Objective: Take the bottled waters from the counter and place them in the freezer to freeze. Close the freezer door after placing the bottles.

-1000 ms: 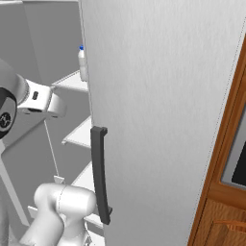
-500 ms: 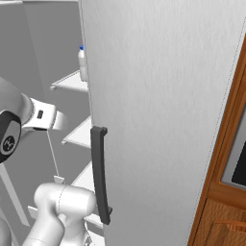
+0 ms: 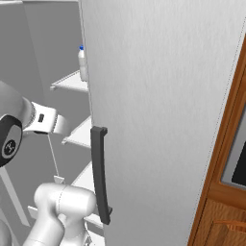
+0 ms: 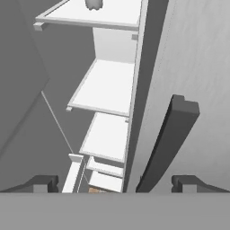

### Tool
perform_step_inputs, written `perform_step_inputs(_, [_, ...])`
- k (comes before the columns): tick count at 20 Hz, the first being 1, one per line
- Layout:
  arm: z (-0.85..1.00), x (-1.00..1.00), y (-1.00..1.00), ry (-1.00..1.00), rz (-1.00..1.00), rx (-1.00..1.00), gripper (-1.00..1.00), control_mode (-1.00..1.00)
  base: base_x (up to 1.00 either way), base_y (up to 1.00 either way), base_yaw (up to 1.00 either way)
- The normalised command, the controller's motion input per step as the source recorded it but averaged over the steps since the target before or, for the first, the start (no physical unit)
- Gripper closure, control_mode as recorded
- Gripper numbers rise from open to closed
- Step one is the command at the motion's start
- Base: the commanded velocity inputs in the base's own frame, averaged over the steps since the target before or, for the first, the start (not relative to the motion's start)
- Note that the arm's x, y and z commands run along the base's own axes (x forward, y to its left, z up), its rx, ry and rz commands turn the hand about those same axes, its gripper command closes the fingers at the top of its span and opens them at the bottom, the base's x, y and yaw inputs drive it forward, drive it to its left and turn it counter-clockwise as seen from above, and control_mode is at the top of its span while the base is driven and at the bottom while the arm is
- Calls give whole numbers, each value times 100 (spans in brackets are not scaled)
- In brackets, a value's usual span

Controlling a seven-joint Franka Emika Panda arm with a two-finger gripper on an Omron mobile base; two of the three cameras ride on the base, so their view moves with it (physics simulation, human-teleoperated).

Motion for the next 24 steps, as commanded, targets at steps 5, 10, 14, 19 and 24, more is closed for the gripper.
perform_step_inputs(5, [0,-6,0,0,0,0,-100,-100,0,0,0])
perform_step_inputs(10, [0,-22,-2,0,0,0,-100,100,-47,-1,0])
perform_step_inputs(14, [0,0,0,0,0,0,-100,100,-76,0,-1])
perform_step_inputs(19, [0,0,0,0,0,0,-100,100,-79,5,-4])
perform_step_inputs(24, [0,0,0,0,0,0,-100,100,-59,27,-17])
